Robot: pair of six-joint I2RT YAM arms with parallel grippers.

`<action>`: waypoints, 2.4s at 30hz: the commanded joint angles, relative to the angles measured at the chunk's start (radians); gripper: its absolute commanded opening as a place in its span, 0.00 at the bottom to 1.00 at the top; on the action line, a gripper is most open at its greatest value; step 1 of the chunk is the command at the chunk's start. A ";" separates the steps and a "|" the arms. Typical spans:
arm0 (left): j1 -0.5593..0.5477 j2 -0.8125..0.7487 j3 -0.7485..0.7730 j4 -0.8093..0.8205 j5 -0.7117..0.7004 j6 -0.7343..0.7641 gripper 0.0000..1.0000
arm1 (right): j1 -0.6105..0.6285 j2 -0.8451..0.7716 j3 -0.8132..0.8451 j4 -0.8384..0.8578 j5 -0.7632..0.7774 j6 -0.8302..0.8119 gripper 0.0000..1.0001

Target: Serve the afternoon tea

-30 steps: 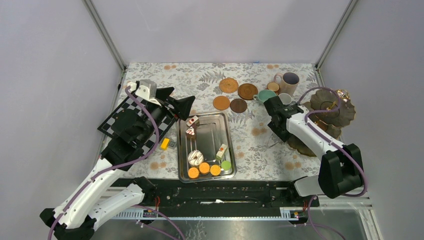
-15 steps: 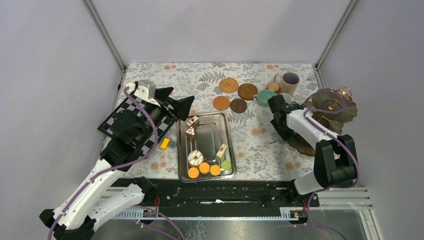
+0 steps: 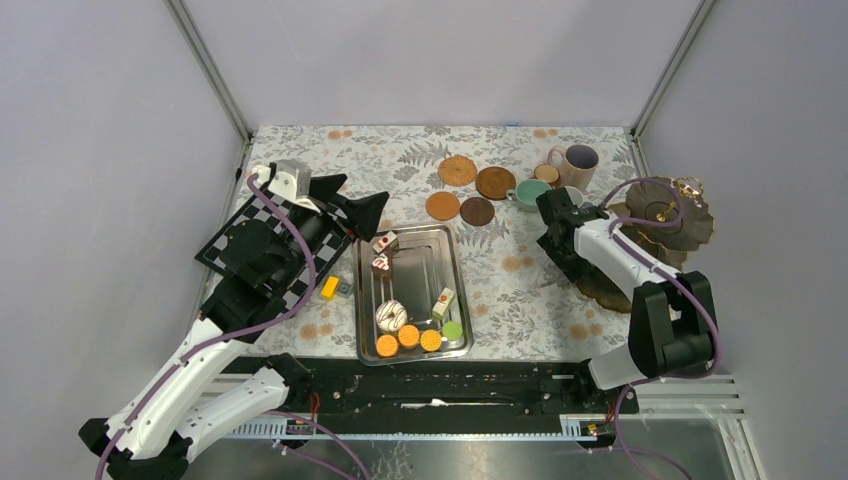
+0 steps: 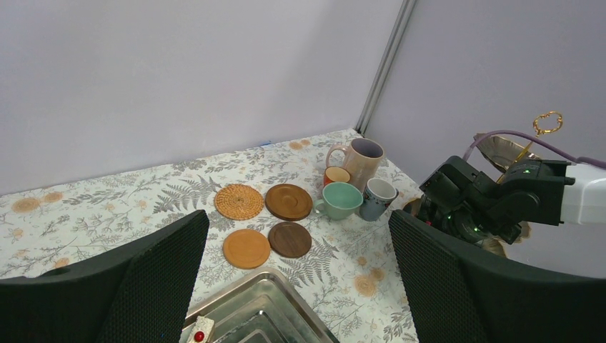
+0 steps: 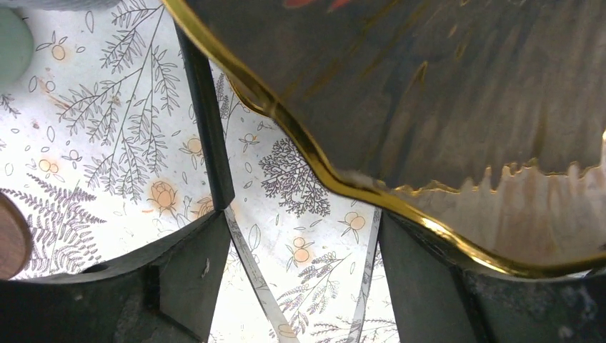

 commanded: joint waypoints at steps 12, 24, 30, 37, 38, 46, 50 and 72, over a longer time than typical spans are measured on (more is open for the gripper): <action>-0.003 -0.003 -0.004 0.046 0.021 -0.008 0.99 | 0.057 -0.142 -0.002 -0.030 0.041 -0.094 0.78; -0.002 0.004 -0.004 0.046 0.025 -0.009 0.99 | 0.057 -0.228 -0.021 -0.115 0.047 -0.108 0.79; -0.003 0.007 -0.004 0.046 0.025 -0.009 0.99 | 0.058 -0.295 -0.050 -0.139 0.002 -0.156 0.78; -0.003 0.015 -0.006 0.046 0.024 -0.009 0.99 | 0.069 -0.339 -0.070 -0.131 -0.036 -0.222 0.77; -0.002 0.017 -0.006 0.046 0.023 -0.008 0.99 | 0.072 -0.347 -0.069 -0.130 -0.038 -0.236 0.77; -0.003 0.020 -0.007 0.044 0.018 -0.005 0.99 | 0.088 -0.439 -0.083 -0.113 -0.065 -0.328 0.76; -0.003 0.027 -0.007 0.043 0.015 -0.002 0.99 | 0.088 -0.499 -0.094 -0.108 -0.069 -0.368 0.76; -0.003 0.031 -0.016 0.042 -0.043 0.016 0.99 | 0.354 -0.397 0.027 0.222 -0.661 -0.825 0.77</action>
